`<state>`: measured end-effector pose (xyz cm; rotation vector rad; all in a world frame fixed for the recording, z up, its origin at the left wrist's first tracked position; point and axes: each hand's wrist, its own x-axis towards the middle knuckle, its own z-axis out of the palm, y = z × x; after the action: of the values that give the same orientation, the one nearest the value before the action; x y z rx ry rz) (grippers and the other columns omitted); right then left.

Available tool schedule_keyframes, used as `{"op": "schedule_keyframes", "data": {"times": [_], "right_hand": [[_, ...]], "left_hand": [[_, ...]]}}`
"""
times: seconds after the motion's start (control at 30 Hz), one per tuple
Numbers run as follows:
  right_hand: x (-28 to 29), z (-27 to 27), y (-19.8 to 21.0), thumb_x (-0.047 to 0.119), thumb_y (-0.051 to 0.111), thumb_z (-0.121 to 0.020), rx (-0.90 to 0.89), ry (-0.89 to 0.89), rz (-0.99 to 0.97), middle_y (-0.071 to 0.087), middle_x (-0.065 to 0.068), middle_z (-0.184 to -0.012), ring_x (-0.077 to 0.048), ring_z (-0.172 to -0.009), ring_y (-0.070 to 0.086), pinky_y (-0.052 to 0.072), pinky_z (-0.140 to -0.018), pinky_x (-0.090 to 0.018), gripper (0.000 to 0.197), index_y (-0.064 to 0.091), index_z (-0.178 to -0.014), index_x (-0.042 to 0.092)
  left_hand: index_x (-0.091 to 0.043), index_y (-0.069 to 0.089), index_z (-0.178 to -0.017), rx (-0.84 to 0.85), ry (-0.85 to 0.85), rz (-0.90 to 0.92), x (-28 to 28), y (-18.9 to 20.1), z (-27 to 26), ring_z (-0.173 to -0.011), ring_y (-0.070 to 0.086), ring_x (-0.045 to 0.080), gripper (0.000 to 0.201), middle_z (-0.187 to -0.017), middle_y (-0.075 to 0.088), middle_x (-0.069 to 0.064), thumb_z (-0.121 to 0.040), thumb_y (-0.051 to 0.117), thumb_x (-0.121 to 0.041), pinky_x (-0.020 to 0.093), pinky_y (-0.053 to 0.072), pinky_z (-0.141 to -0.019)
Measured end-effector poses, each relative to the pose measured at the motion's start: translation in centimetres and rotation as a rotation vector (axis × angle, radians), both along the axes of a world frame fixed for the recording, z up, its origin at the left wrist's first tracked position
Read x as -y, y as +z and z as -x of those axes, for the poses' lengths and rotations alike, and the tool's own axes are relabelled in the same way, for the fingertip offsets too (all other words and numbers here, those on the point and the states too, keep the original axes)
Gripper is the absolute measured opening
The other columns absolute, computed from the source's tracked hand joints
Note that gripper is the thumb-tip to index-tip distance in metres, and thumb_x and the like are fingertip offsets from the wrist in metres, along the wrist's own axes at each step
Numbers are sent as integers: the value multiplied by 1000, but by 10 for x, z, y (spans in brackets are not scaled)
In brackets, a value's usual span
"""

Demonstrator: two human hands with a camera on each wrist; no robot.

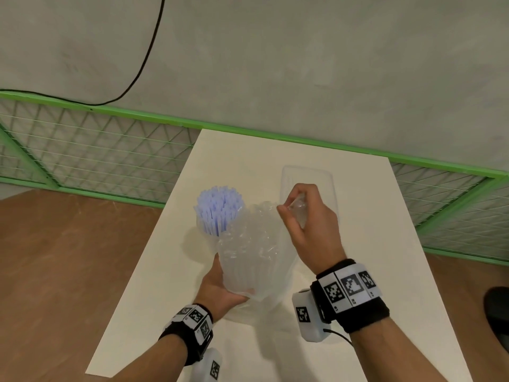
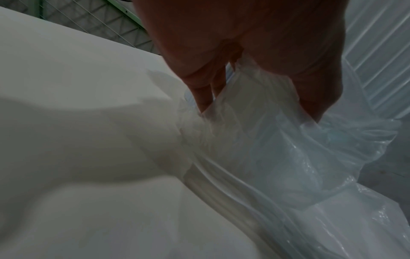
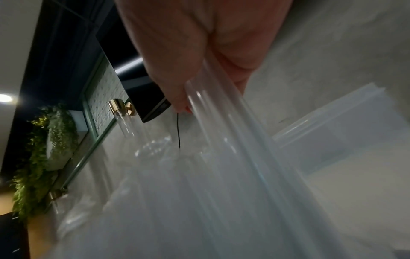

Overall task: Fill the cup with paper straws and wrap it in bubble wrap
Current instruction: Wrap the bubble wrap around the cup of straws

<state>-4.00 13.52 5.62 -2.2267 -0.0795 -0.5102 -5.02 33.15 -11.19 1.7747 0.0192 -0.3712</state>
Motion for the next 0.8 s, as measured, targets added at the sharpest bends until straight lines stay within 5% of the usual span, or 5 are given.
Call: {"op": "schedule_keyframes", "data": {"times": [0.27, 0.4, 0.57, 0.67, 0.8], "right_hand": [[20, -10, 69, 14, 66, -92, 230, -32, -107, 68, 5, -88, -7, -75, 72, 57, -71, -32, 24, 46, -102, 23], [48, -19, 121, 3, 66, -90, 406, 5, -237, 63, -6, -86, -25, -72, 70, 59, -69, -47, 31, 45, -99, 24], [82, -39, 165, 8, 65, -93, 590, 40, -212, 58, -11, -86, -33, -75, 67, 59, -72, -43, 29, 40, -108, 6], [90, -72, 151, 6, 63, -93, 524, 41, -164, 59, -9, -83, -29, -73, 68, 59, -70, -44, 26, 43, -107, 15], [92, -108, 83, 14, 65, -90, 272, 12, -188, 62, 10, -83, -22, -73, 70, 57, -75, -49, 24, 48, -98, 29]], "left_hand": [[-19, 55, -129, -8, 7, 6, 1, 3, 0, -93, 67, -7, 89, -105, 72, -11, -51, 97, -14, 6, 50, -76], [-19, 54, -129, -10, 13, 19, 3, 6, 1, -92, 66, -10, 88, -107, 71, -9, -52, 96, -13, 5, 49, -74], [-19, 55, -127, -19, 15, 43, 4, 6, 2, -92, 67, -7, 97, -106, 72, -7, -39, 94, -32, 6, 50, -74], [-21, 54, -129, -21, 15, 21, 2, 2, 0, -97, 68, -4, 94, -109, 72, -10, -45, 97, -24, 9, 51, -81], [-24, 54, -130, -21, 5, 13, 1, -4, -1, -101, 68, 1, 94, -110, 73, -12, -47, 98, -25, 20, 54, -89]]}}
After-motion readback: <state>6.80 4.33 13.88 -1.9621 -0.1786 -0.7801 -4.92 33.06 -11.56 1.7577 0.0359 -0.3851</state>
